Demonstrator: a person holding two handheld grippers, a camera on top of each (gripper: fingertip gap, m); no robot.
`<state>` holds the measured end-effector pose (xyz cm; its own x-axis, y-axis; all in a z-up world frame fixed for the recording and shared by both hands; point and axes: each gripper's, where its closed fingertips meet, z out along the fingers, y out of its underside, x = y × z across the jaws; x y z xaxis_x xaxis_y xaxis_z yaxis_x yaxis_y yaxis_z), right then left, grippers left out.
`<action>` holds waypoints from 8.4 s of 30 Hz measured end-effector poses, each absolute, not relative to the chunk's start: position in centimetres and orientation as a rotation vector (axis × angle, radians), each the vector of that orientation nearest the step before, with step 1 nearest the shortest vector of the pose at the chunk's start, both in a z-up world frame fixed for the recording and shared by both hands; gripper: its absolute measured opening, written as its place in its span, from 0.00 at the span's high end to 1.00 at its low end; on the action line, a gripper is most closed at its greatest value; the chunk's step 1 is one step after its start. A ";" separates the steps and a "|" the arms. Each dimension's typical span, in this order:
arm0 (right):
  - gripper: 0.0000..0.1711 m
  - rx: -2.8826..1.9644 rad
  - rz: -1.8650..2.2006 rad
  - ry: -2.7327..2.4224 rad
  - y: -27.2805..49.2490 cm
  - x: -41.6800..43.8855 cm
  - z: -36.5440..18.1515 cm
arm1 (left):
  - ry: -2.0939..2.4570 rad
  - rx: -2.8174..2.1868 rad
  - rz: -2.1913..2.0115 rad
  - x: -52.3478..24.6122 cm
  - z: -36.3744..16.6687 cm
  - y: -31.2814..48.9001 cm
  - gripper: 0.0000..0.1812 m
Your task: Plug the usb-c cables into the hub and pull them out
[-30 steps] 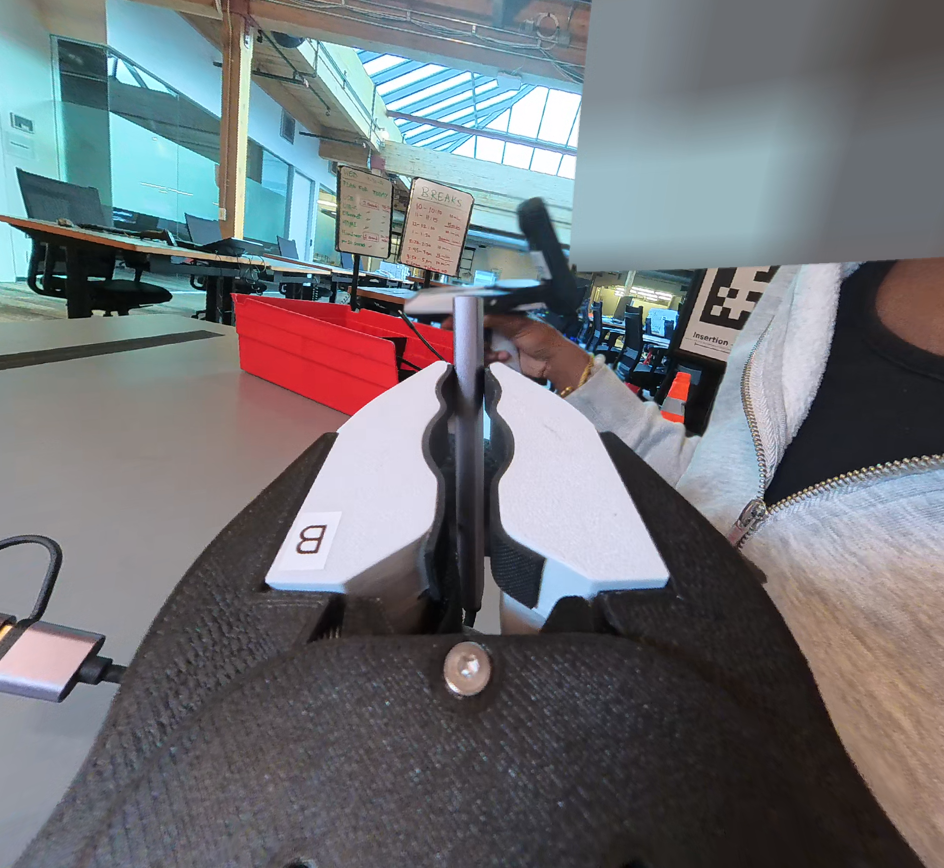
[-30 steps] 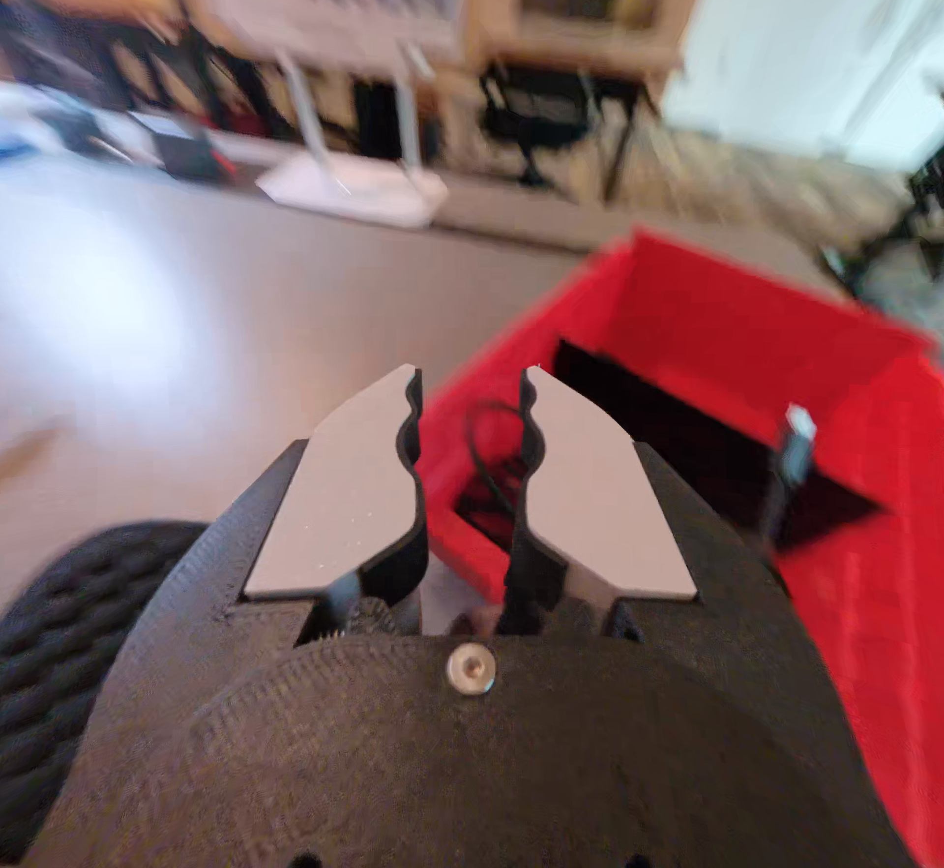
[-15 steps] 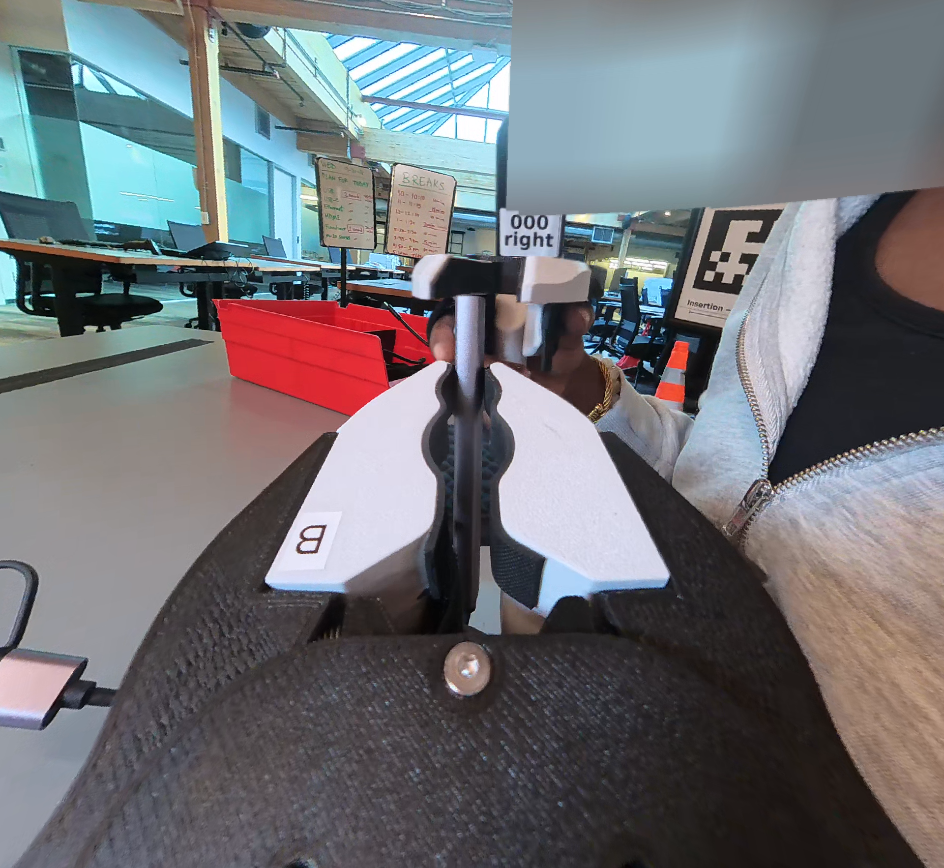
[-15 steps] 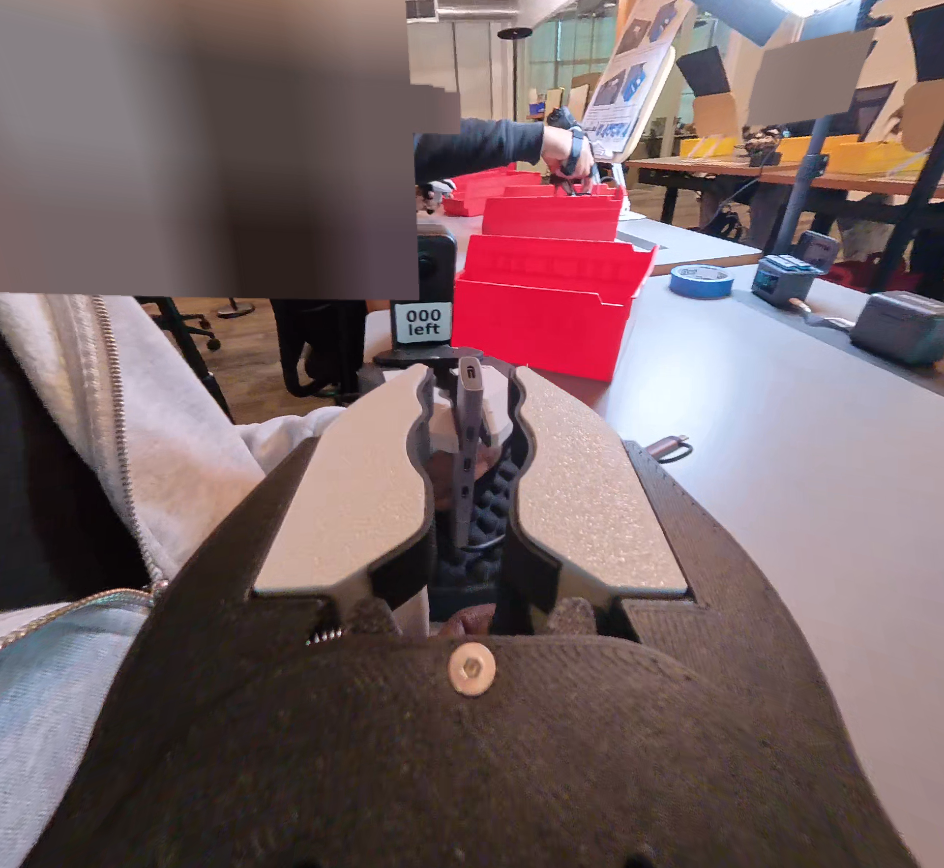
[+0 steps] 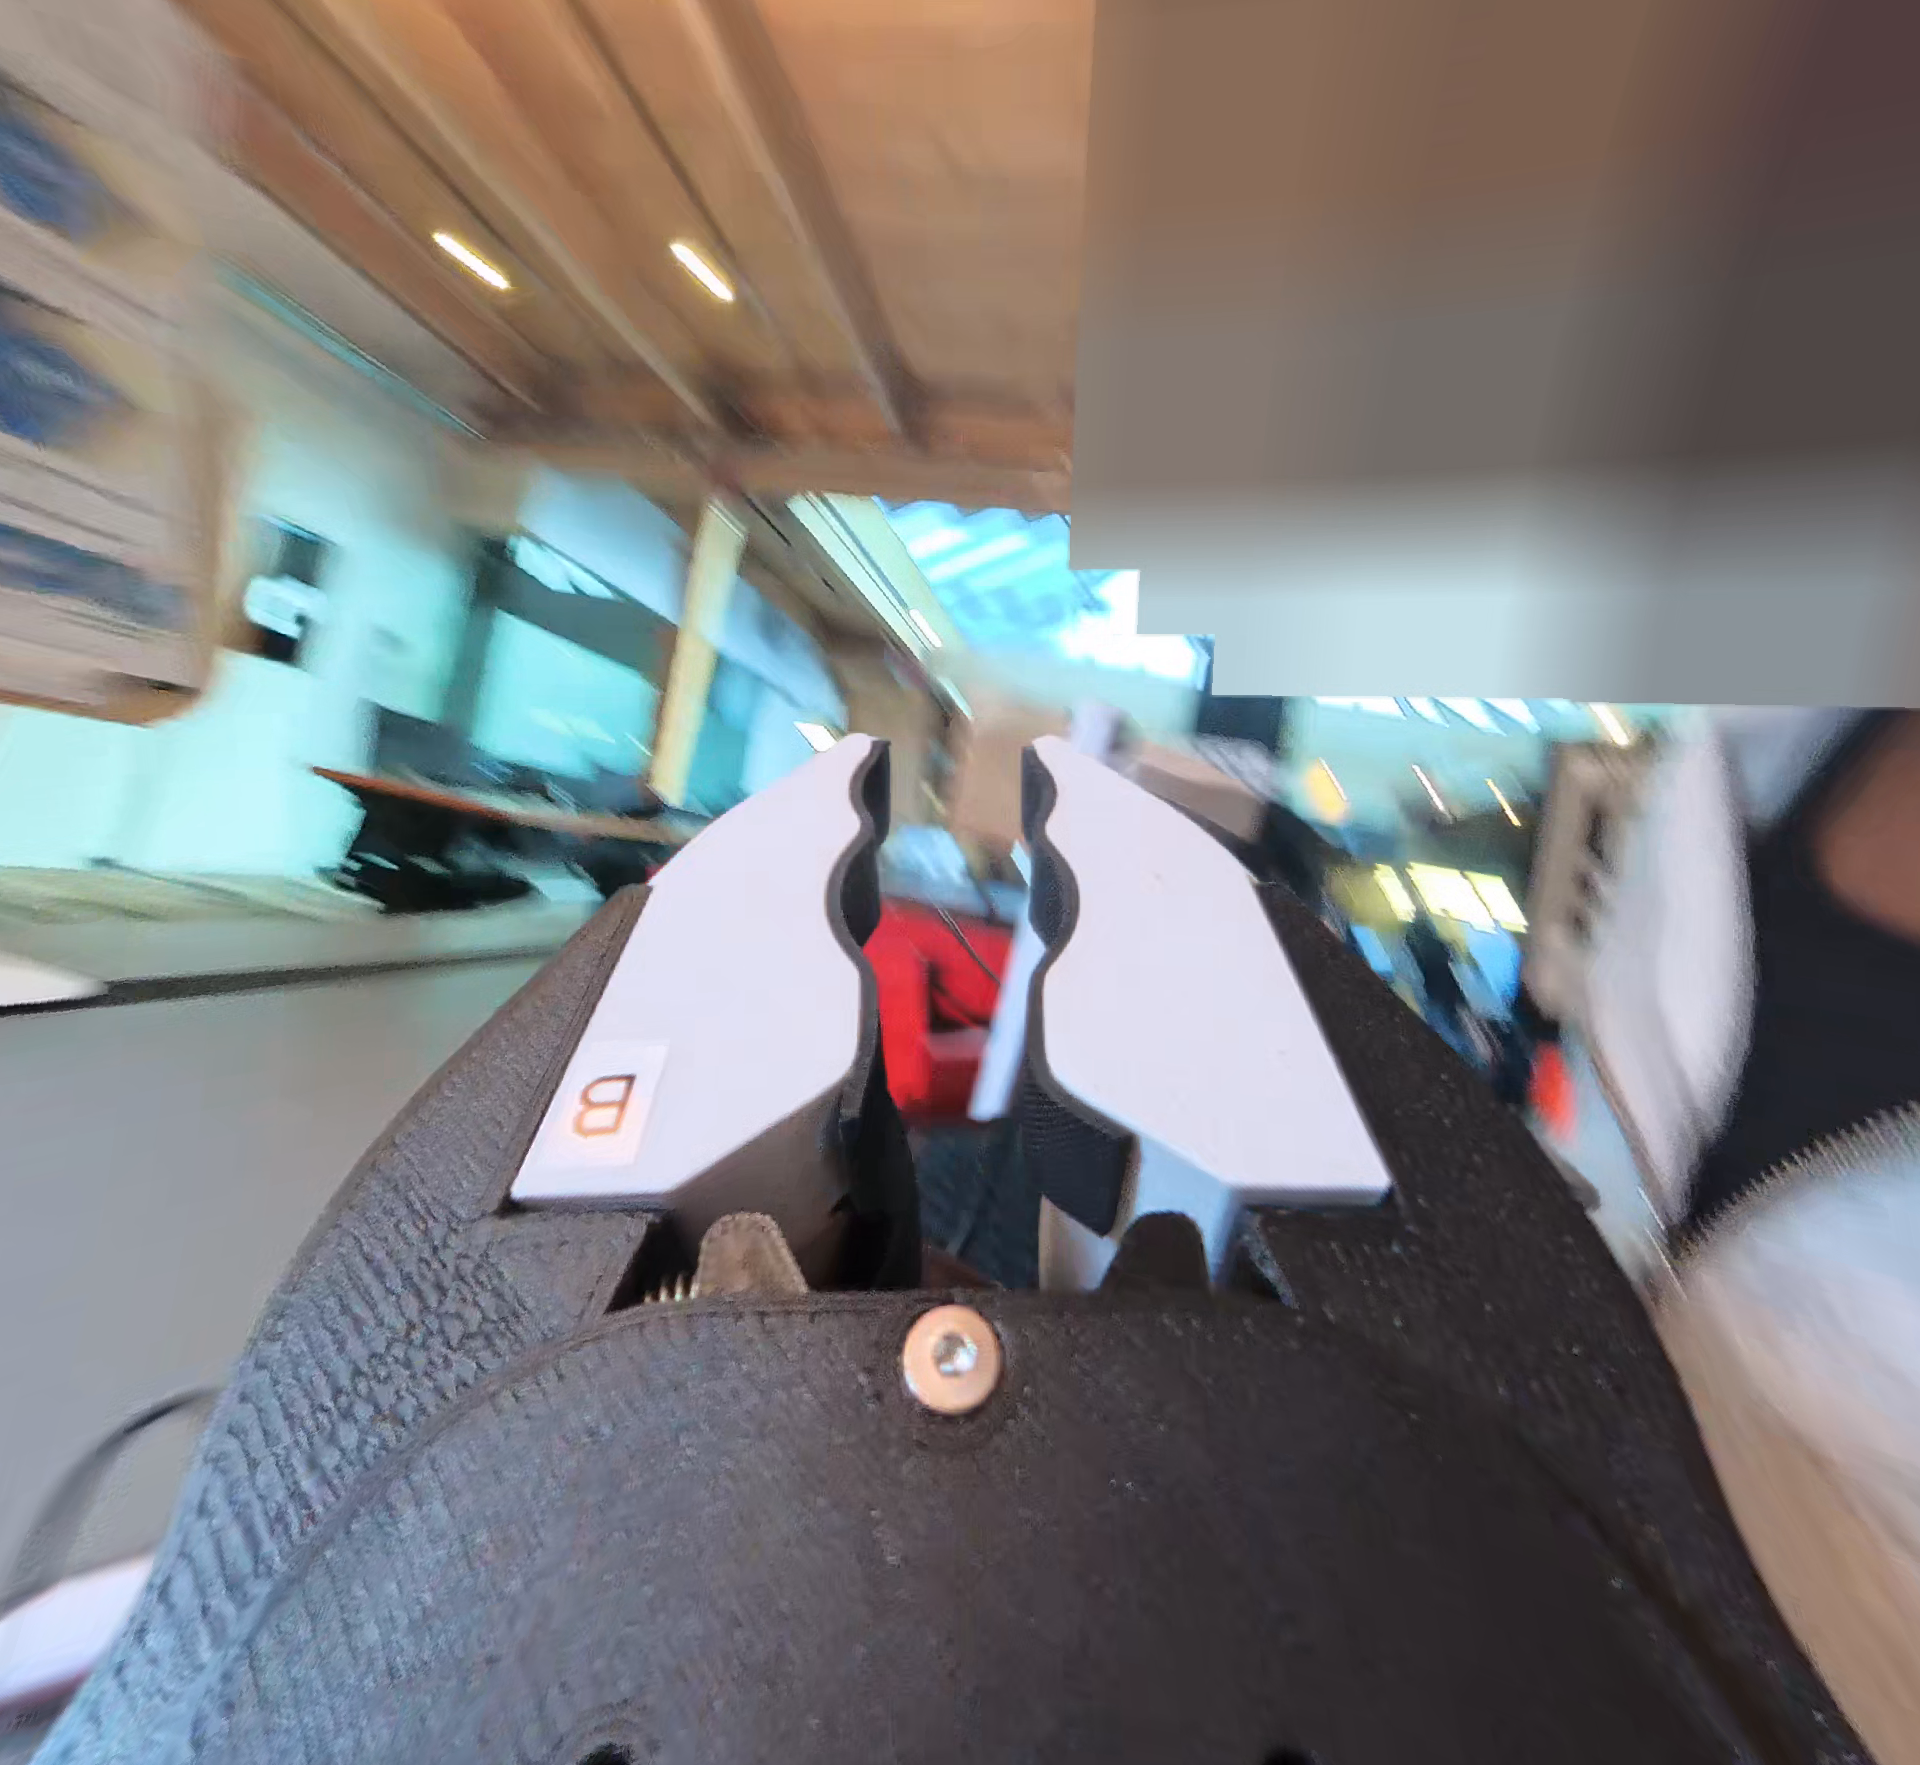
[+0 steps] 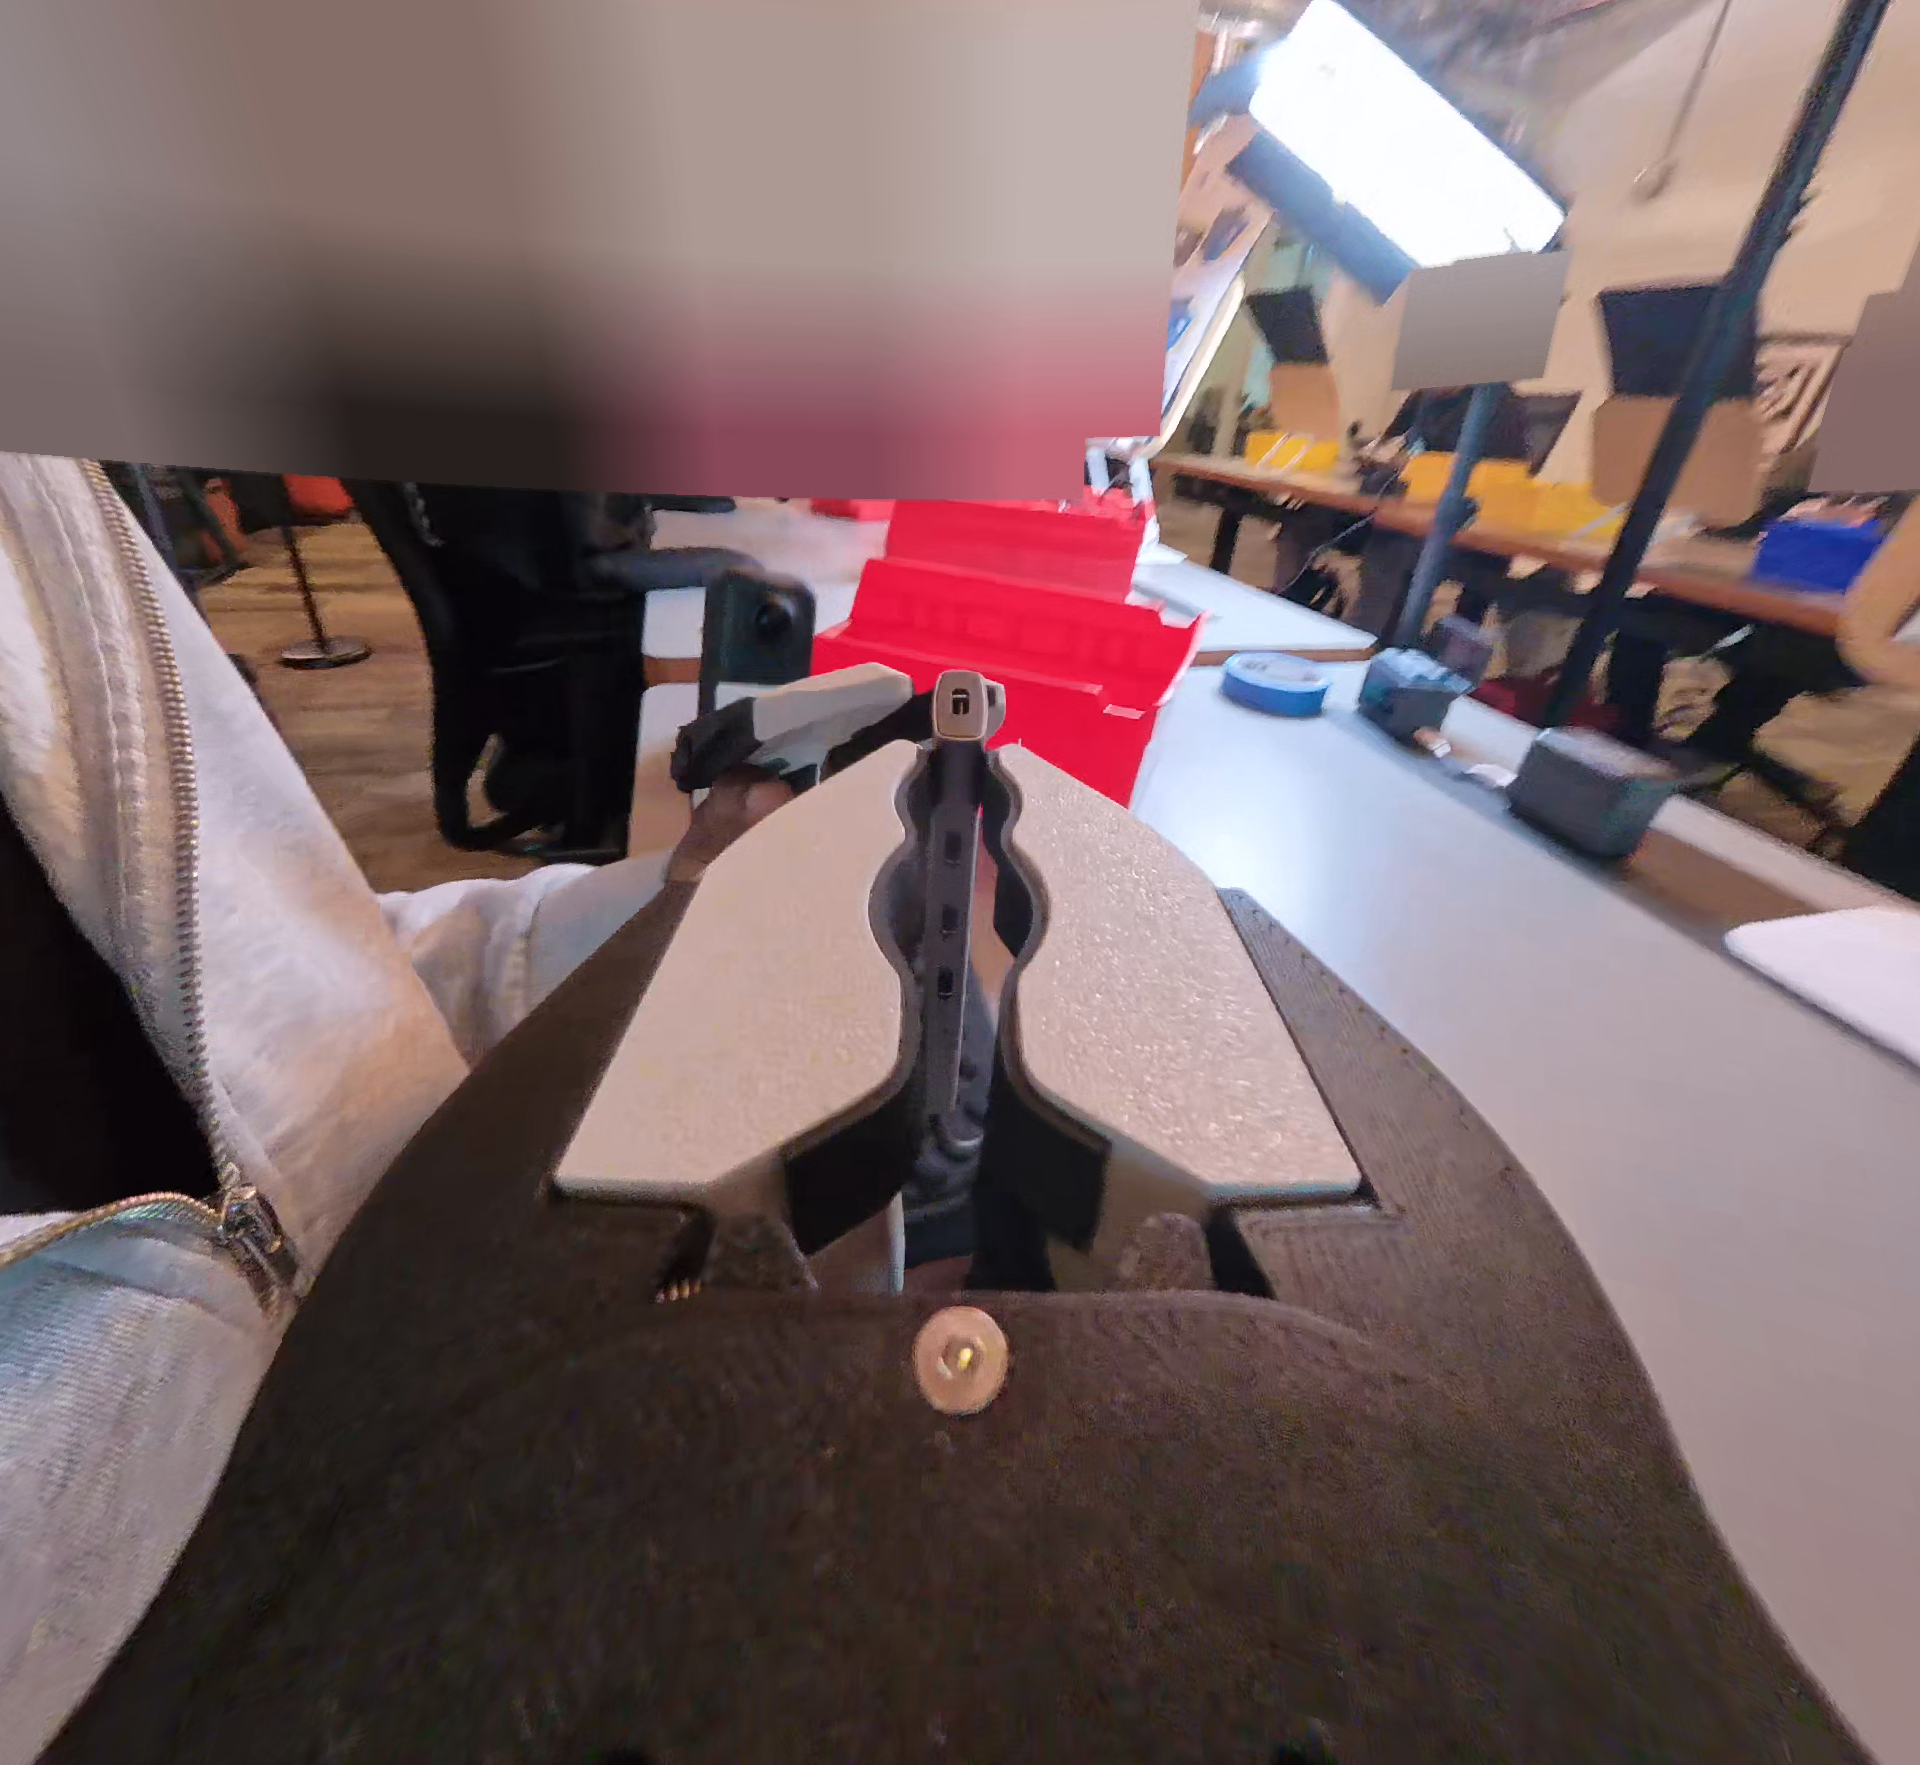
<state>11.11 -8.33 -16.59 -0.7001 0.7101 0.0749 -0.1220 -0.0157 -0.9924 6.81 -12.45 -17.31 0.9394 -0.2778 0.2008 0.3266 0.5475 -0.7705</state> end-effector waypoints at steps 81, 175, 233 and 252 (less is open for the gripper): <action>0.31 -1.568 0.521 -1.270 17.6 12.2 -26.4 | -0.180 -0.825 -0.021 3.5 -16.6 -13.1 0.29; 0.53 -1.141 1.584 -1.807 -25.0 -5.0 -26.3 | -1.051 -1.650 0.618 -7.5 -22.8 -41.9 0.55; 0.96 -1.513 0.516 -0.968 24.3 15.7 -27.7 | 0.027 -1.955 0.242 2.2 -28.7 12.9 0.80; 0.63 -1.016 0.438 -1.703 12.4 11.4 -28.1 | -0.142 -2.033 0.663 -5.4 -27.7 -7.8 0.61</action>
